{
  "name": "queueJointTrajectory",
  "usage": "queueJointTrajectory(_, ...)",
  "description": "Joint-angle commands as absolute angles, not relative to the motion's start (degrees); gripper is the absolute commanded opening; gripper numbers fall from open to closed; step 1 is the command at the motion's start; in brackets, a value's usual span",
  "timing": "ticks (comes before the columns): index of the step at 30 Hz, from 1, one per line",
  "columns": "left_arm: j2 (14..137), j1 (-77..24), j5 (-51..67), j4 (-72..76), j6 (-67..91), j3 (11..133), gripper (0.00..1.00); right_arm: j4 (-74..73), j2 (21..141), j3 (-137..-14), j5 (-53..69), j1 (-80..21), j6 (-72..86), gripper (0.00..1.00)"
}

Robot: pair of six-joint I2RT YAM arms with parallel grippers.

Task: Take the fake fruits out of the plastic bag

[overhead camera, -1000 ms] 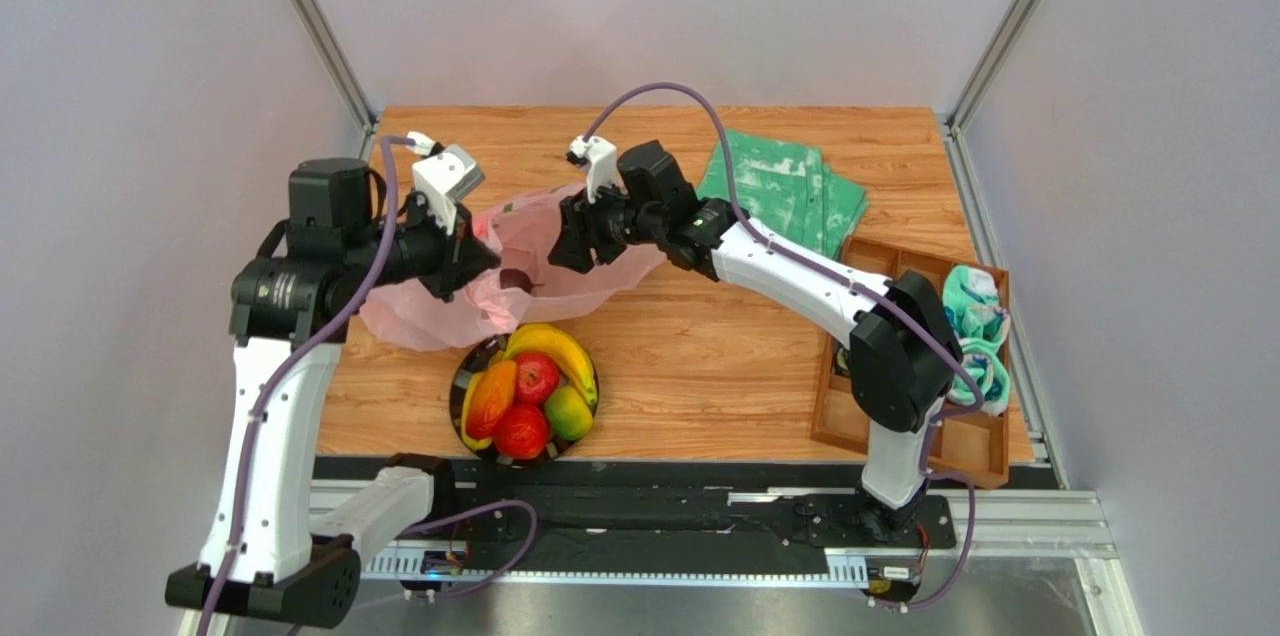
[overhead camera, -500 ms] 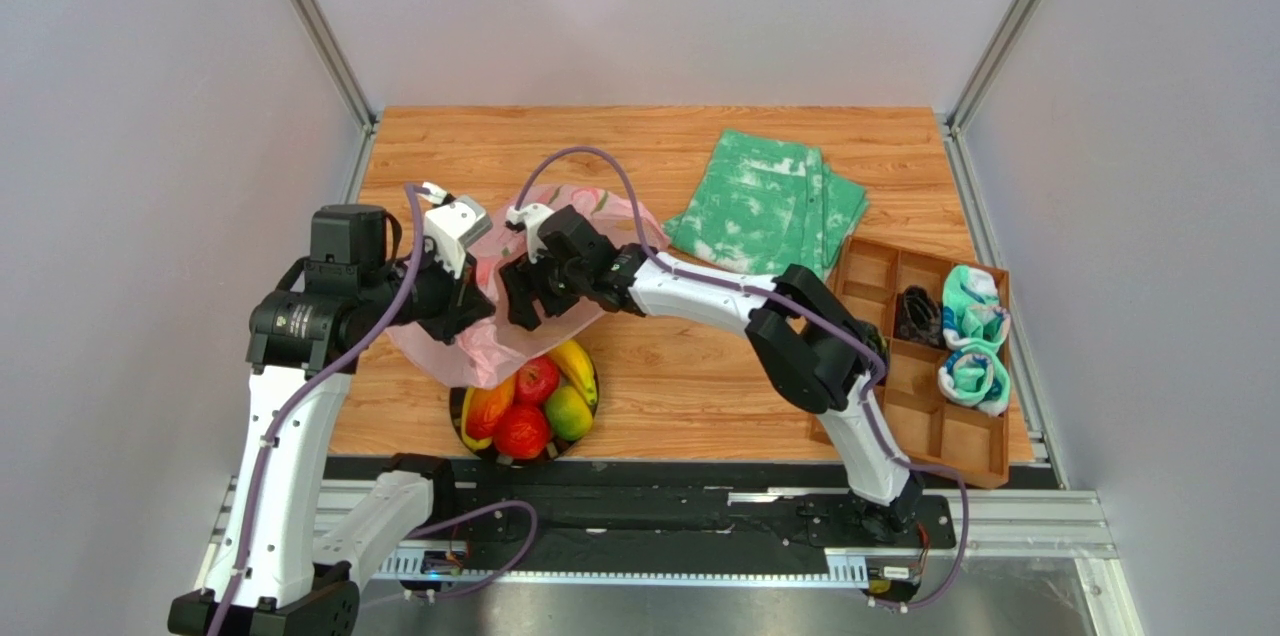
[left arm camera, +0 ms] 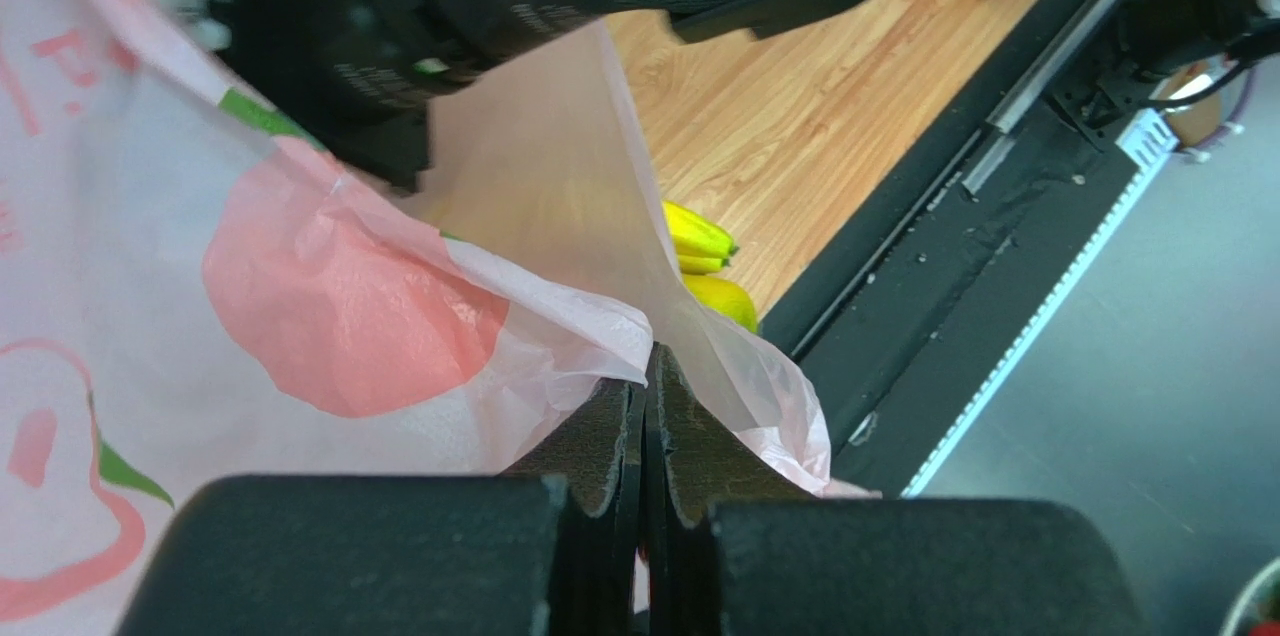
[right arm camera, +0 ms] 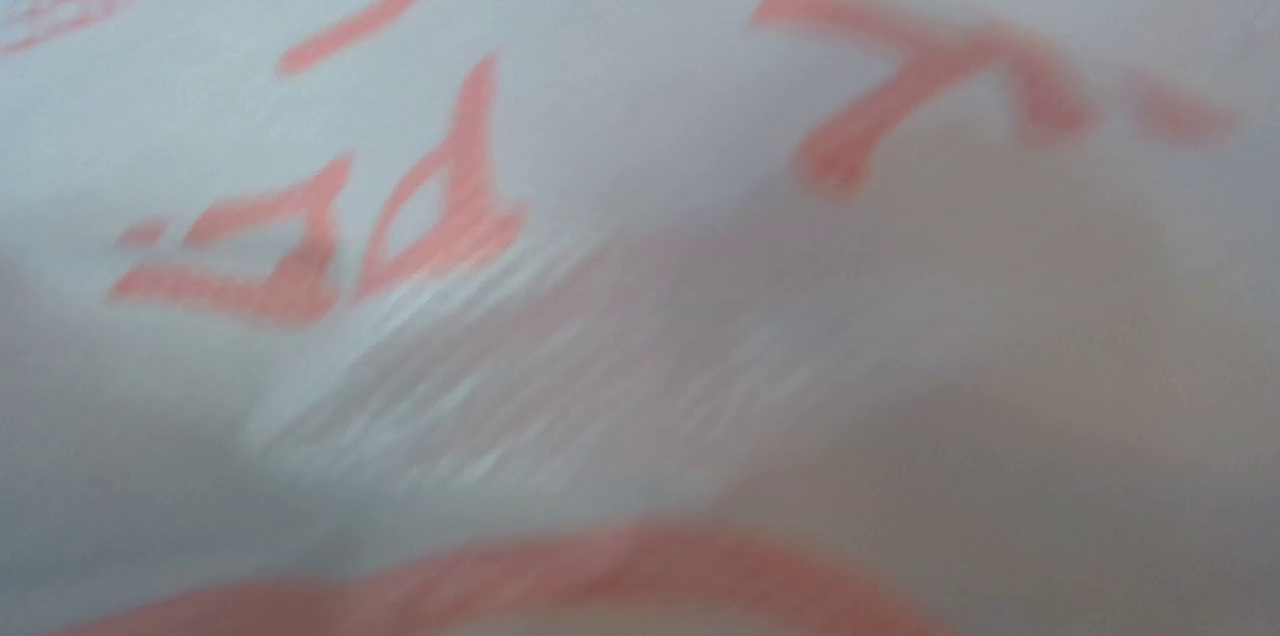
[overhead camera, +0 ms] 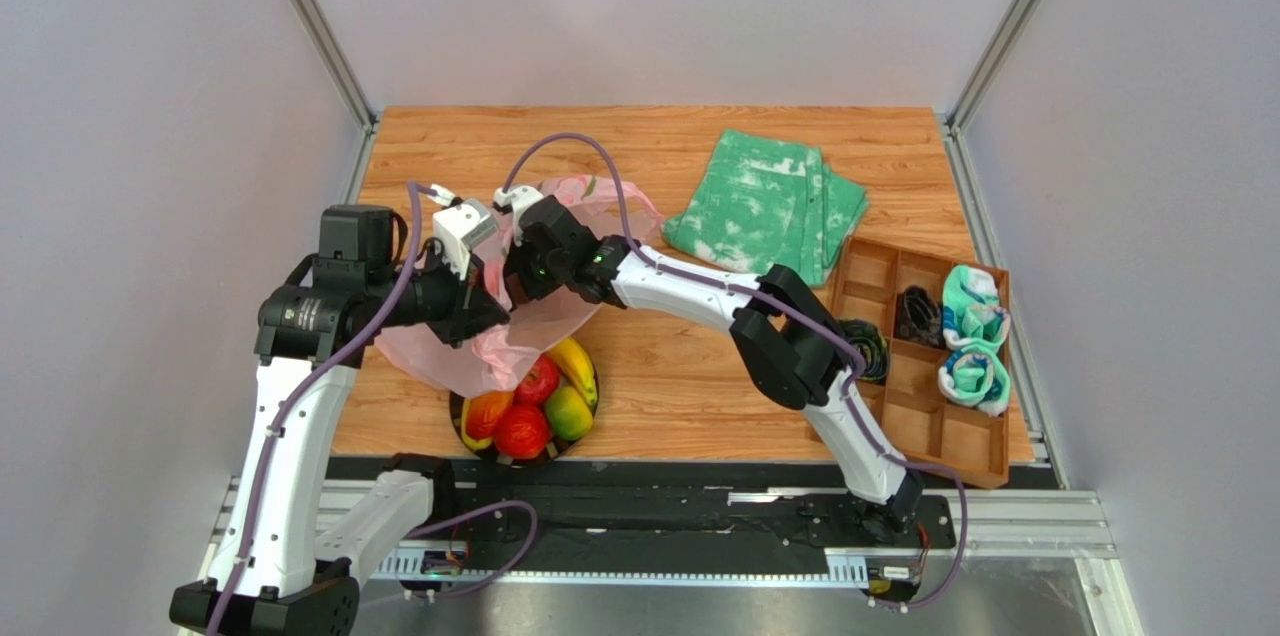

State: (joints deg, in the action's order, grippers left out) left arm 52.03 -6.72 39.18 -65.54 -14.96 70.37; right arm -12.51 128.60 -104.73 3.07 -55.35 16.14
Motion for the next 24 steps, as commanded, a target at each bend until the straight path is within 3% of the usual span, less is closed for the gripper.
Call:
queueJointTrajectory(1, 52.21, -6.85, 44.29, -65.48, -13.89, 70.22, 0.0, -13.09, 135.6, -113.1, 4.04, -54.49, 18.89, 1.0)
queueJointTrajectory(8, 52.38, -7.03, 43.86, -66.62, -13.89, 70.93, 0.0, -9.85, 141.68, -117.33, 3.87, -55.28, 16.71, 0.94)
queueJointTrajectory(11, 52.12, -7.03, 43.07, -66.71, -13.8, 70.75, 0.0, -6.52, 141.86, -116.98, 4.39, -55.28, 14.6, 0.65)
queueJointTrajectory(12, 52.12, -7.03, 42.72, -66.62, -13.54, 70.58, 0.0, -5.98, 141.86, -117.5, 4.83, -55.28, 13.02, 0.5)
queueJointTrajectory(14, 51.86, -6.94, 41.14, -66.18, -13.27, 70.23, 0.0, -5.89, 140.37, -117.95, 6.67, -55.11, 11.78, 0.38)
queueJointTrajectory(15, 51.68, -6.86, 40.52, -65.92, -12.84, 70.14, 0.0, -5.98, 139.58, -117.6, 8.16, -54.41, 11.08, 0.28)
queueJointTrajectory(18, 51.33, -6.42, 37.89, -64.6, -12.39, 69.61, 0.0, -6.33, 133.8, -115.67, 13.17, -52.57, 10.99, 0.18)
queueJointTrajectory(24, 50.45, -6.33, 33.84, -63.54, -14.41, 70.05, 0.0, -8.17, 119.3, -104.6, 17.05, -46.16, 10.46, 0.08)
